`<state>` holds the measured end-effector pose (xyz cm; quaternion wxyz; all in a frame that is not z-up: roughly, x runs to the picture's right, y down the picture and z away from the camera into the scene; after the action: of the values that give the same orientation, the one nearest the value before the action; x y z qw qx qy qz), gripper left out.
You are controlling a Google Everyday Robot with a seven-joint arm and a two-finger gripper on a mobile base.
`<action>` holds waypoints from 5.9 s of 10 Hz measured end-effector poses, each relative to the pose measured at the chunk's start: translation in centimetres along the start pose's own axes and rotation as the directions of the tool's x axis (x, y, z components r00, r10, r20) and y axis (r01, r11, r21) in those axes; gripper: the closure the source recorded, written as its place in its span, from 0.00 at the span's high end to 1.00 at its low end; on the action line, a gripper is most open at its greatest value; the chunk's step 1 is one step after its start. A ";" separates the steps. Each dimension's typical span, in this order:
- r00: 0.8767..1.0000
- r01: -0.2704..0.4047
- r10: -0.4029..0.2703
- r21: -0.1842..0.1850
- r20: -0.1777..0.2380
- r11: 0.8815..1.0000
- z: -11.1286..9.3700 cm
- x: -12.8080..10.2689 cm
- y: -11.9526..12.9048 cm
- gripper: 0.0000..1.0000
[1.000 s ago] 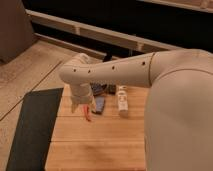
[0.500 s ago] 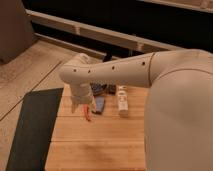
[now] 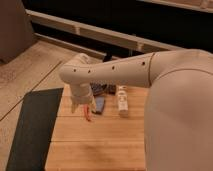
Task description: Stand the bottle upright
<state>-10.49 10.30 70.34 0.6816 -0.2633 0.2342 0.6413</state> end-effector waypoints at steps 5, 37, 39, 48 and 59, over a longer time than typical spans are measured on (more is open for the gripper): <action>1.000 0.003 -0.003 0.001 0.005 1.000 -0.1 -0.1 0.1 0.65; 0.951 -0.186 0.207 -0.111 0.228 0.976 7.1 -20.0 -24.4 0.65; 0.963 -0.170 0.186 -0.098 0.196 0.981 8.4 -20.7 -23.9 0.65; 0.971 -0.208 0.219 -0.111 0.093 0.972 13.3 -23.0 -25.4 0.65; 0.981 -0.180 0.185 -0.091 0.051 0.979 15.4 -23.9 -26.0 0.65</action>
<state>13.52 1.46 99.14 0.6146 -0.2504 0.2092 0.7182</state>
